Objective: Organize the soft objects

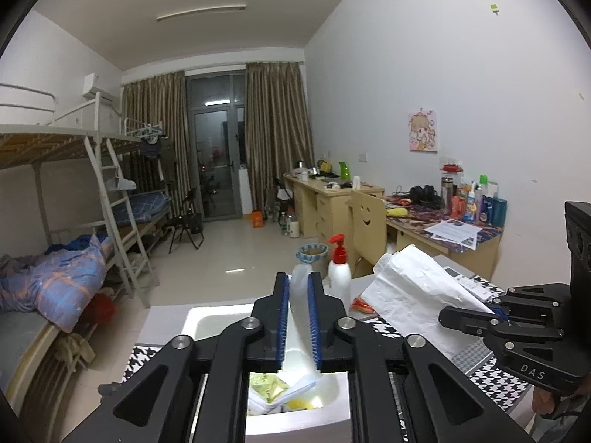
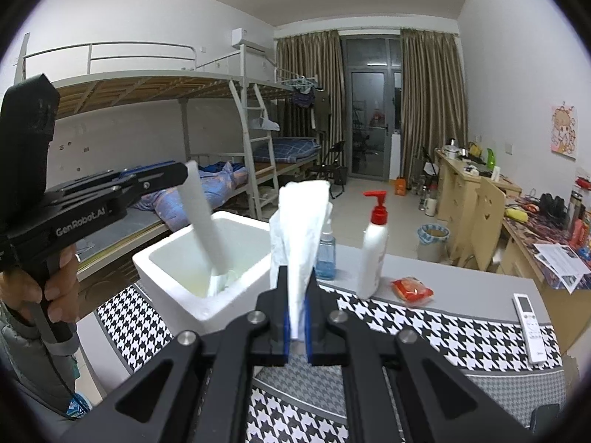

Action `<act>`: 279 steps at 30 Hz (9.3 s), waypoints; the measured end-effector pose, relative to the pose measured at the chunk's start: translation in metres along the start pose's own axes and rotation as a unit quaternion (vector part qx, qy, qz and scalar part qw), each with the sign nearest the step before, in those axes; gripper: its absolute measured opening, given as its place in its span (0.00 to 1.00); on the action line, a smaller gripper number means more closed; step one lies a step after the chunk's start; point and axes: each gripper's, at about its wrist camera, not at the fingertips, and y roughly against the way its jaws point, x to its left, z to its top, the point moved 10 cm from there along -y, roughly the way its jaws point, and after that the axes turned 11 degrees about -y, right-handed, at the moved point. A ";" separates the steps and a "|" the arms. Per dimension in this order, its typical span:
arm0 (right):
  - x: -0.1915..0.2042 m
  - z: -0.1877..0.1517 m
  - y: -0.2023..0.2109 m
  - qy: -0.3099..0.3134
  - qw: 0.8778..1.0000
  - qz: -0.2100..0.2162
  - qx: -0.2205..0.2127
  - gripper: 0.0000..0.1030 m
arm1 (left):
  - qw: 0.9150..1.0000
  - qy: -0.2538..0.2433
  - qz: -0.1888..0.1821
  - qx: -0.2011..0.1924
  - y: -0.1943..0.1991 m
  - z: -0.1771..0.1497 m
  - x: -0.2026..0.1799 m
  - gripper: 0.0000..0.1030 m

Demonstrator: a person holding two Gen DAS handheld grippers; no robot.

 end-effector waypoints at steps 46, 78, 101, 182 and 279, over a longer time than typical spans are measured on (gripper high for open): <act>0.055 0.001 -0.044 0.031 0.997 0.053 0.036 0.08 | 0.996 0.030 0.063 0.055 -0.008 -0.047 0.053 0.16; 0.078 -0.009 -0.078 0.019 0.995 0.058 0.077 0.08 | 0.990 0.062 0.115 0.051 0.007 -0.075 0.076 0.96; 0.071 -0.008 -0.076 0.004 0.997 0.021 0.072 0.74 | 0.990 0.068 0.108 0.061 0.007 -0.082 0.079 0.96; 0.043 -0.049 0.092 -0.026 0.997 -0.027 -0.064 0.99 | 0.996 0.035 0.076 -0.031 0.115 -0.054 -0.018 0.99; 0.041 -0.115 0.118 -0.049 0.991 -0.071 -0.099 0.99 | 0.993 0.046 0.099 -0.046 0.146 -0.126 -0.046 0.99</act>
